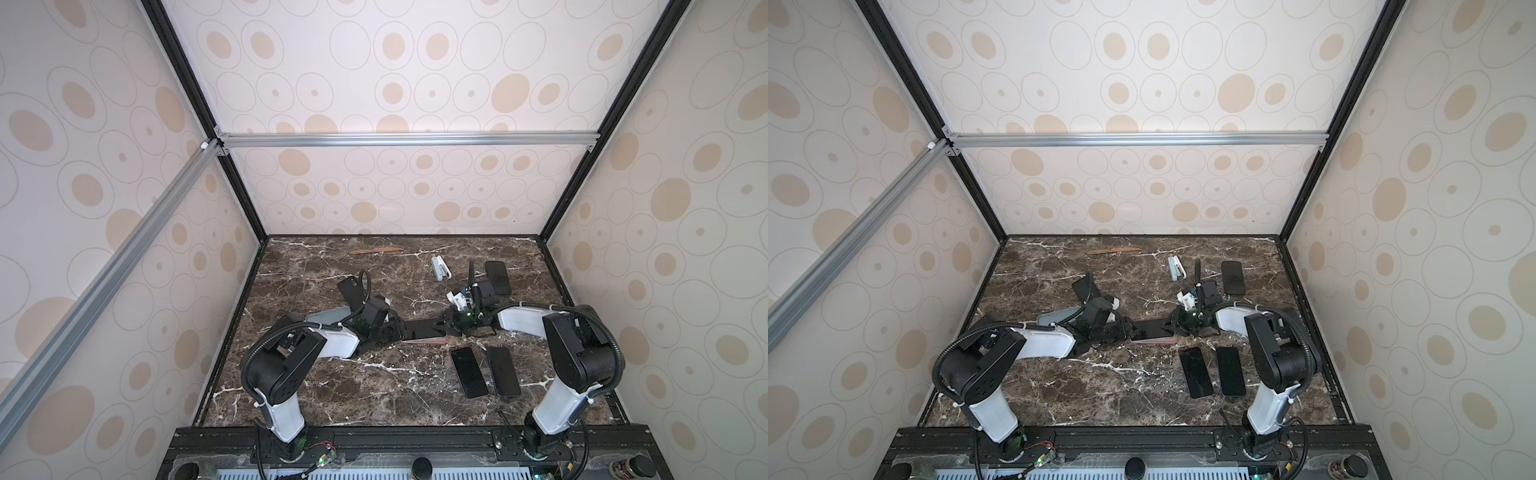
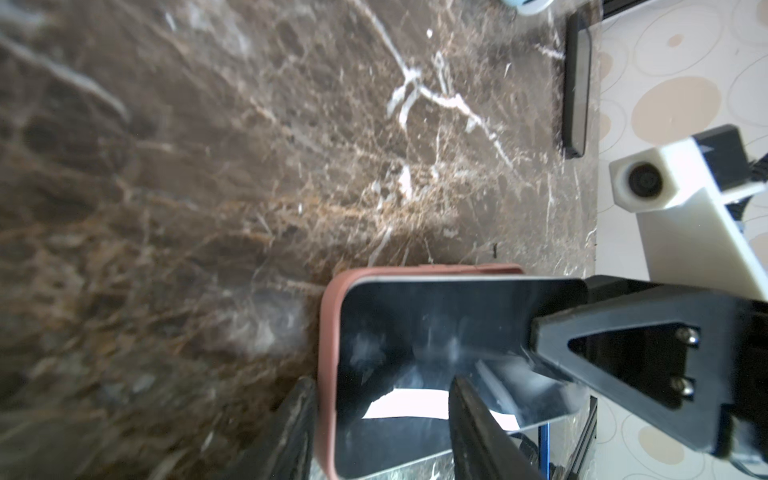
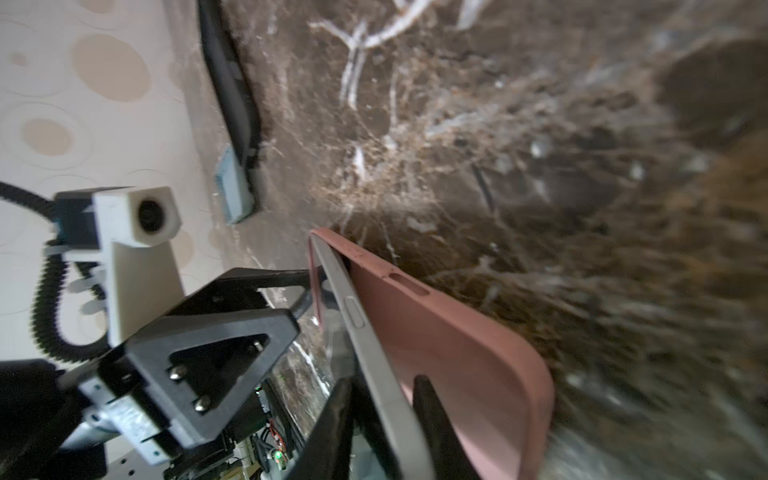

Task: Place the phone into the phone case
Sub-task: 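Press the phone down into the pink case with both grippers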

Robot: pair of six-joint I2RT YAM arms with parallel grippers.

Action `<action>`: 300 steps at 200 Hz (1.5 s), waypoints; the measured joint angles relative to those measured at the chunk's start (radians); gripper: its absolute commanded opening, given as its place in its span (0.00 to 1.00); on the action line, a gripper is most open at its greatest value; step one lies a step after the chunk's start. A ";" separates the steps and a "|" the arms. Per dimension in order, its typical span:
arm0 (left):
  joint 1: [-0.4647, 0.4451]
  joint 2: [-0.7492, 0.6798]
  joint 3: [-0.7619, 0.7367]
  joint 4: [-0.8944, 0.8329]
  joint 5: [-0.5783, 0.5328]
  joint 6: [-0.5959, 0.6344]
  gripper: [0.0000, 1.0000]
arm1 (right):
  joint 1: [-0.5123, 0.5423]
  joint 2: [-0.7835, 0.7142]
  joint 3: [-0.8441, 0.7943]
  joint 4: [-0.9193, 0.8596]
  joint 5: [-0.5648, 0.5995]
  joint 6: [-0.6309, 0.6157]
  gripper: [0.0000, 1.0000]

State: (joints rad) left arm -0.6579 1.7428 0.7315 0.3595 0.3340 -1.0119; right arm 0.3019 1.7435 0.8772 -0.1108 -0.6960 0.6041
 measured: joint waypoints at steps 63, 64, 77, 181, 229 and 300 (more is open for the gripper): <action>-0.001 -0.027 -0.002 -0.061 -0.018 0.038 0.50 | 0.000 -0.049 0.120 -0.260 0.145 -0.088 0.50; -0.001 -0.028 -0.002 -0.063 -0.018 0.039 0.50 | 0.000 -0.050 0.123 -0.264 0.148 -0.092 0.50; -0.001 -0.031 -0.002 -0.072 -0.022 0.050 0.50 | 0.000 -0.057 0.144 -0.301 0.166 -0.107 0.50; 0.000 -0.006 0.109 -0.196 -0.018 0.182 0.38 | 0.000 -0.077 0.160 -0.420 0.227 -0.183 0.35; 0.000 0.028 0.111 -0.212 -0.010 0.205 0.31 | 0.000 -0.011 0.149 -0.407 0.211 -0.180 0.26; 0.008 0.042 0.110 -0.196 0.009 0.208 0.22 | -0.005 0.020 0.129 -0.385 0.172 -0.168 0.11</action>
State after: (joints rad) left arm -0.6498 1.7844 0.8417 0.1638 0.3431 -0.8040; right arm 0.2970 1.7634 1.0061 -0.4953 -0.5240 0.4358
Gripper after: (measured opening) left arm 0.230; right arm 0.143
